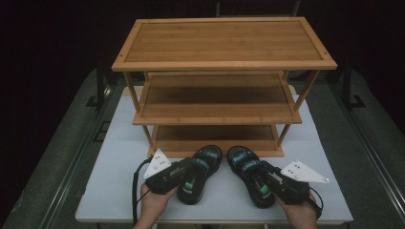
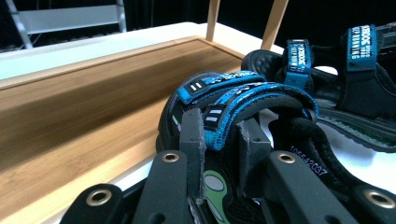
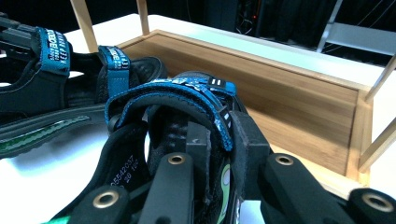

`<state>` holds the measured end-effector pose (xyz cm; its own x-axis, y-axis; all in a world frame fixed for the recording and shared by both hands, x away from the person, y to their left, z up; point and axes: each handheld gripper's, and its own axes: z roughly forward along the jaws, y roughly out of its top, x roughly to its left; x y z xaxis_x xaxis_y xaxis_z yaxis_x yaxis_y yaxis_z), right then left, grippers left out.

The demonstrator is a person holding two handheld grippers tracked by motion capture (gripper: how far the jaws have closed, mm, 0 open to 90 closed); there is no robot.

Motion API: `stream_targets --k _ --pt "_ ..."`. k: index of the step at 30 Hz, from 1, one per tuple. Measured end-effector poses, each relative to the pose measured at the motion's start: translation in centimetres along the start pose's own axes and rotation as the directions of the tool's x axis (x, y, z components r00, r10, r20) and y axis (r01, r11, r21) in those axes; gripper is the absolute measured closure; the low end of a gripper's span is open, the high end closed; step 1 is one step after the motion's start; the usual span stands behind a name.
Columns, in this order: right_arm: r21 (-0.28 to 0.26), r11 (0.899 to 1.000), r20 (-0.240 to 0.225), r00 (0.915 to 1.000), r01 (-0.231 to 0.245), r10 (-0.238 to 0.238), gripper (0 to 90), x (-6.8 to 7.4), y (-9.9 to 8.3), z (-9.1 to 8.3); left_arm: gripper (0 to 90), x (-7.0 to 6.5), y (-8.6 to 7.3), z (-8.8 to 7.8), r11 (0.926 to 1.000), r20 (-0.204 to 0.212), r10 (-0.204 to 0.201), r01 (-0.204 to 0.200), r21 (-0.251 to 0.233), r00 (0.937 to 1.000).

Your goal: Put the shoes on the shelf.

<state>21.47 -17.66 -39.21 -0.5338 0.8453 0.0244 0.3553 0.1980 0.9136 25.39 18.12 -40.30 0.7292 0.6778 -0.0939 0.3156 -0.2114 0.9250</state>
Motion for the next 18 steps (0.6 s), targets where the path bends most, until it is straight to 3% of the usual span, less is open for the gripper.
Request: stream_targets --k 10,18 --pt "-0.020 1.000 0.035 0.9994 0.006 -0.005 77.9 -0.1 0.3 0.9 75.6 0.0 0.2 1.0 0.9999 -0.047 0.007 -0.008 -0.014 0.9989" --pt "-0.027 0.999 0.053 0.9983 0.025 -0.023 77.9 -0.2 1.1 2.7 75.6 0.2 0.8 2.6 0.9990 -0.082 0.041 -0.042 -0.013 0.9958"
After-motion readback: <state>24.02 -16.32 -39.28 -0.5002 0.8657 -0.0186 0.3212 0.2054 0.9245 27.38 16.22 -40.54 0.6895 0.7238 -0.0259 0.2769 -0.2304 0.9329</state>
